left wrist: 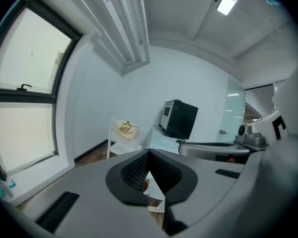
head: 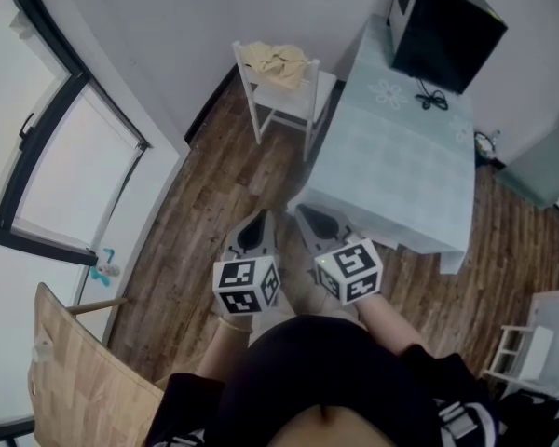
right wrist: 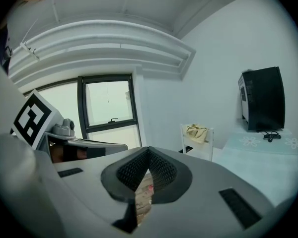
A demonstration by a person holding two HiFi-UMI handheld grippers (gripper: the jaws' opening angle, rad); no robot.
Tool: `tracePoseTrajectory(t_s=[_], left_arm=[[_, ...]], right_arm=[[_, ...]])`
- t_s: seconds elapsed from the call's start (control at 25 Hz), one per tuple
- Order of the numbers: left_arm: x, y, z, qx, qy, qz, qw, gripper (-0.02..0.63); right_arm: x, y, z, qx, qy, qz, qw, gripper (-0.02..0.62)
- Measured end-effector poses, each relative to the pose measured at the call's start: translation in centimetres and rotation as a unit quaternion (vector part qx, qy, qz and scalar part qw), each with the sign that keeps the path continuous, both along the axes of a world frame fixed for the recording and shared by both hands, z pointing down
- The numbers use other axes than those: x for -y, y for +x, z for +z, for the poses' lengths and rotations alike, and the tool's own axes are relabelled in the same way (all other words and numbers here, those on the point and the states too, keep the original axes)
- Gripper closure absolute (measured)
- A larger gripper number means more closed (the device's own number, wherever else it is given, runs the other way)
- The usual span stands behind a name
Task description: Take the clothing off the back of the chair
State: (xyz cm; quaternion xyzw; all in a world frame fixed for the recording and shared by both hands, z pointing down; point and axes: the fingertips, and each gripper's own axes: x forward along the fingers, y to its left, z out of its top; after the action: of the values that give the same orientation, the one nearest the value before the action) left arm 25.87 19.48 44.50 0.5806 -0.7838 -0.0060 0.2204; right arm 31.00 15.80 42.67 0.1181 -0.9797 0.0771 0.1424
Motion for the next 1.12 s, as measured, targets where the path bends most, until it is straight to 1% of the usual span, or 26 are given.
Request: tracePoseTrajectory(t_s=[0.2, 0.48, 0.72, 1.12], left_arm=[[1.1, -3.4, 0.0, 0.0, -0.006, 0.002, 1.0, 0.609], [2.3, -8.9, -0.6, -0.014, 0.005, 0.011, 0.9998, 0.609], [2.9, -13.4, -0.7, -0.014, 0.002, 0.018, 0.9997, 0.609], [3.5, -20.6, -0.5, -0.011, -0.003, 0.031, 0.9994, 0.609]], right_arm=[[1.1, -3.7, 0.0, -0.004, 0.004, 0.002, 1.0, 0.584], [2.3, -8.9, -0.7, 0.001, 0.001, 0.008, 1.0, 0.584], [3.0, -13.1, -1.1, 0.005, 0.009, 0.02, 1.0, 0.584], [3.6, -20.5, -1.3, 0.015, 0.004, 0.035, 0.999, 0.584]])
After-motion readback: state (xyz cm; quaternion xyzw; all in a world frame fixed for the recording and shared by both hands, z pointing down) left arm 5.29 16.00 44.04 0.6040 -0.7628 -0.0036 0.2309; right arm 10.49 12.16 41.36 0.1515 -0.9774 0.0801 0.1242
